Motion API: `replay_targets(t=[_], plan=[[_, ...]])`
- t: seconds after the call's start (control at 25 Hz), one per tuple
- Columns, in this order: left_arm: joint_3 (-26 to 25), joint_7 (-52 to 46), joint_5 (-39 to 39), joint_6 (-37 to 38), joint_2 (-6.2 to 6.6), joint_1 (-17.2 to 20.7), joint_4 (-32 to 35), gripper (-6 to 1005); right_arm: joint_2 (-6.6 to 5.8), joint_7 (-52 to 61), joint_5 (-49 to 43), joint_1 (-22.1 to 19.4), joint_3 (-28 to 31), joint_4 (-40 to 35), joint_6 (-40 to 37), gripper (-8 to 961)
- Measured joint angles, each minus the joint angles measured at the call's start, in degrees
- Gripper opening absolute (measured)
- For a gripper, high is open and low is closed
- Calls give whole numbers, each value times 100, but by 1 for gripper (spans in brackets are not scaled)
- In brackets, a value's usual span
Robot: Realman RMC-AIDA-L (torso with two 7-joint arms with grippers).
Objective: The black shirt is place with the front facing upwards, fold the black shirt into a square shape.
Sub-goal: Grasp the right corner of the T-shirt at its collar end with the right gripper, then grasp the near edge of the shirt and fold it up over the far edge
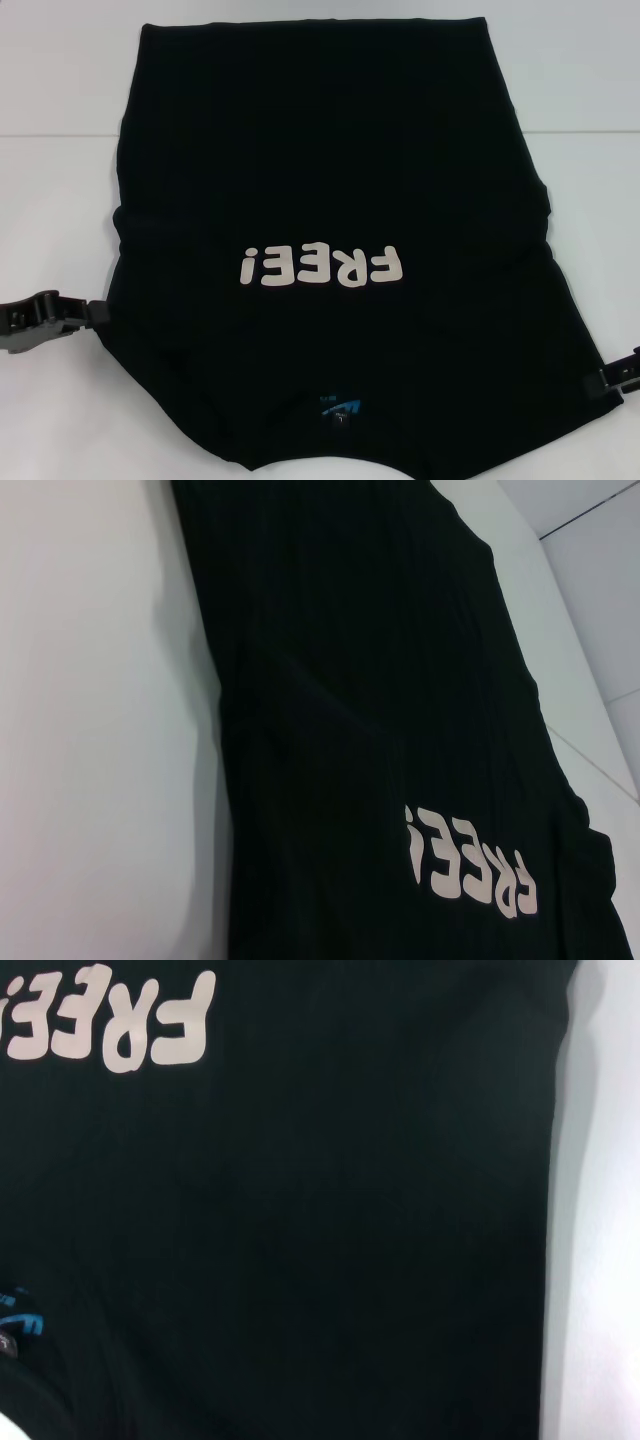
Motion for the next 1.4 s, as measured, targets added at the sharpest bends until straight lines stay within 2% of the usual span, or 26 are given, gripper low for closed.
replay_targets(t=[0.36,0.84,1.4], plan=[[0,-4,-3,0,-14,-7,0,22,58,-41,-2,10,-3,8,7,678],[0,-4,-9,8,-30,-21,0,22,75,-50,-10,60,-83,62,22,658],[1,-4,-9,10,-29,-33,0,23,206,-134,42,215,-109,100,42,634]])
